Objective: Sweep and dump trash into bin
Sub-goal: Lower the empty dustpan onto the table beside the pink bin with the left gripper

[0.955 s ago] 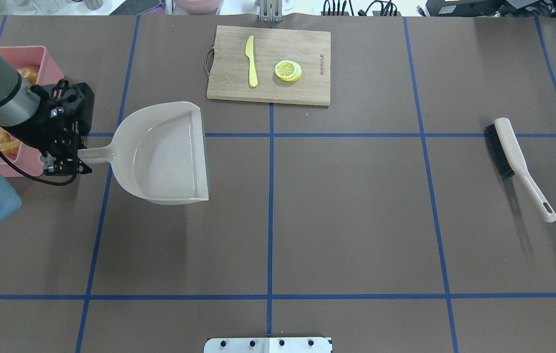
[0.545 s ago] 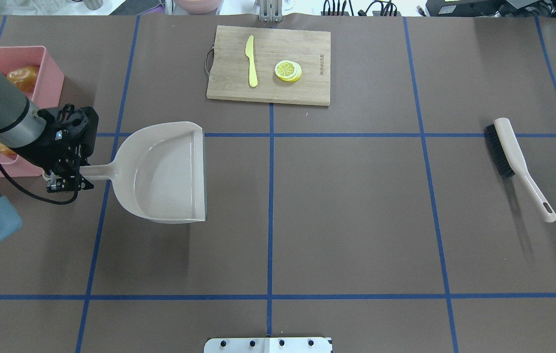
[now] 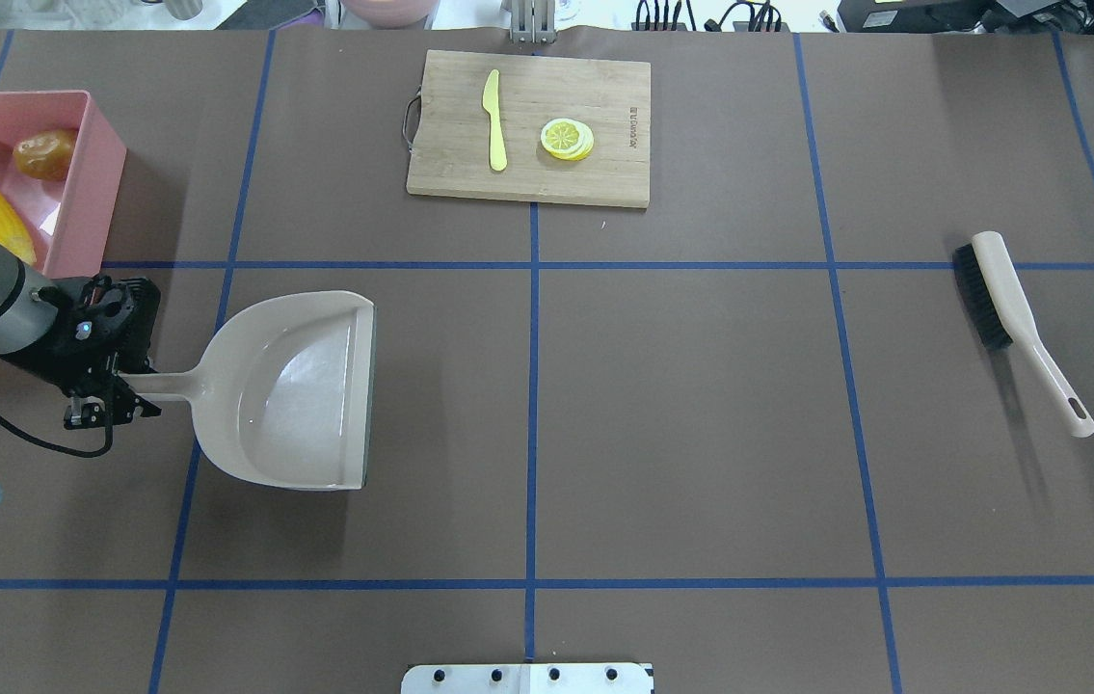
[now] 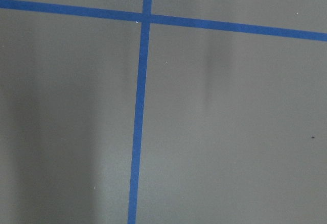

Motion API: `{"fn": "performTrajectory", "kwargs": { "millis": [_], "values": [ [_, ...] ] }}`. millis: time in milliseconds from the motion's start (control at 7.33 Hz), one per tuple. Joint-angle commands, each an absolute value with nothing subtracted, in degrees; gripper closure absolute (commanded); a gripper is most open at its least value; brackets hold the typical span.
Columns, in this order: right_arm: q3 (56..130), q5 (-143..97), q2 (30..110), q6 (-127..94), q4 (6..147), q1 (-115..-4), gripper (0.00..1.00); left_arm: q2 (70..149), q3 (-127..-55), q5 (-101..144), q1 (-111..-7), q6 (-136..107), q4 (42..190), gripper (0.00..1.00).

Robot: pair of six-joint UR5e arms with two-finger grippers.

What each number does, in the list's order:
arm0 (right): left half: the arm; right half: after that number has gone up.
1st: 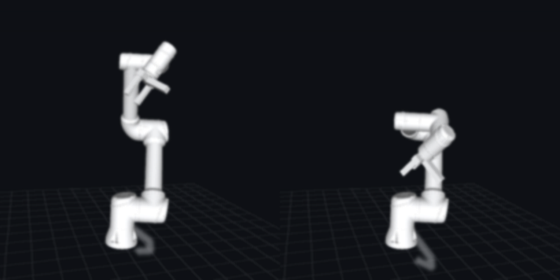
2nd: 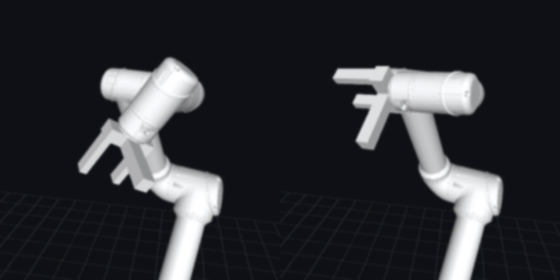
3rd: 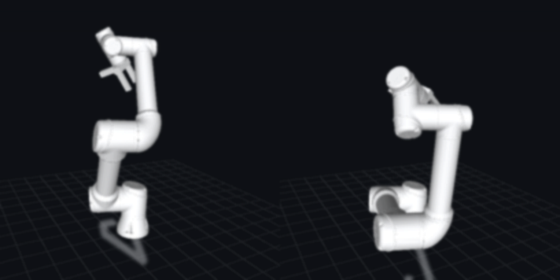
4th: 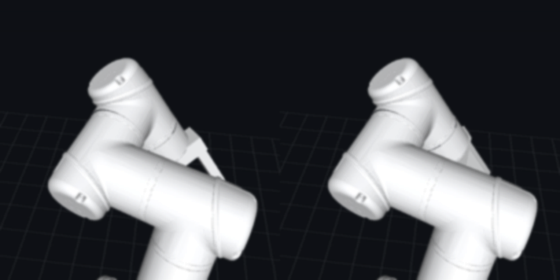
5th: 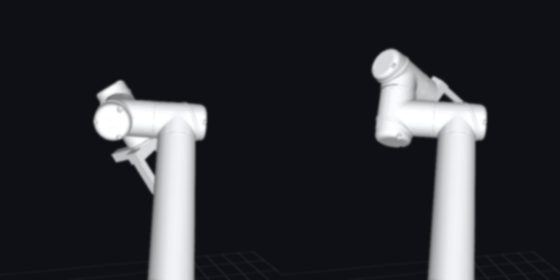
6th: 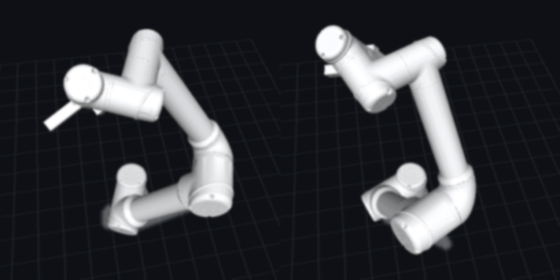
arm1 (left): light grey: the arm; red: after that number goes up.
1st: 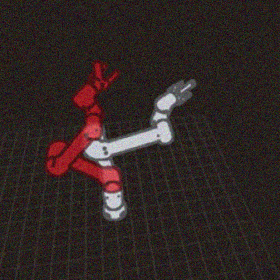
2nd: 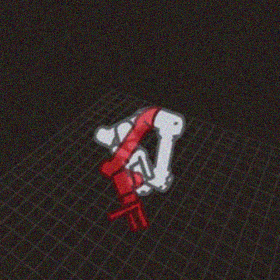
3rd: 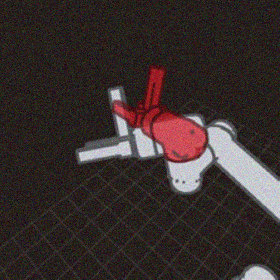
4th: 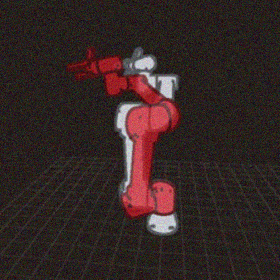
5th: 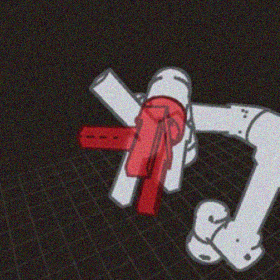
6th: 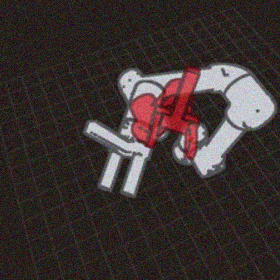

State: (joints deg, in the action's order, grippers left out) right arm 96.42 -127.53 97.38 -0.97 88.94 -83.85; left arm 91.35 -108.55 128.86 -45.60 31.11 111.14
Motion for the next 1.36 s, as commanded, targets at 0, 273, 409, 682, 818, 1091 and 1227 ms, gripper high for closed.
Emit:
{"fn": "performTrajectory", "kwargs": {
  "millis": [0, 273, 409, 682, 818, 1091, 1227],
  "values": [
    [96.4, -127.5, 97.4, -1.0, 88.9, -83.8, 0.00, 89.0, -109.2, 127.5, -43.1, 22.3, 118.1, 1.00],
    [96.4, -127.5, 97.4, -1.0, 88.9, -83.8, 0.00, 86.3, -111.0, 123.8, -40.9, 19.8, 119.9, 1.00],
    [96.4, -127.5, 97.4, -1.0, 88.9, -83.8, 0.00, 85.1, -111.0, 123.8, -40.6, 19.9, 120.0, 1.00],
    [96.4, -127.5, 97.4, -1.0, 88.9, -83.8, 0.00, 84.2, -111.1, 123.8, -40.1, 20.0, 121.2, 1.00],
    [96.4, -127.5, 97.4, -1.0, 88.9, -83.8, 0.00, 84.5, -111.0, 123.8, -39.9, 20.0, 121.1, 1.00],
    [96.4, -127.5, 97.4, -1.0, 88.9, -83.8, 0.00, 85.6, -111.0, 122.9, -38.6, 20.0, 121.1, 1.00],
    [96.4, -127.5, 97.3, -1.0, 88.9, -83.8, 0.00, 86.6, -110.7, 122.6, -38.1, 20.0, 121.0, 1.00]
  ]
}}
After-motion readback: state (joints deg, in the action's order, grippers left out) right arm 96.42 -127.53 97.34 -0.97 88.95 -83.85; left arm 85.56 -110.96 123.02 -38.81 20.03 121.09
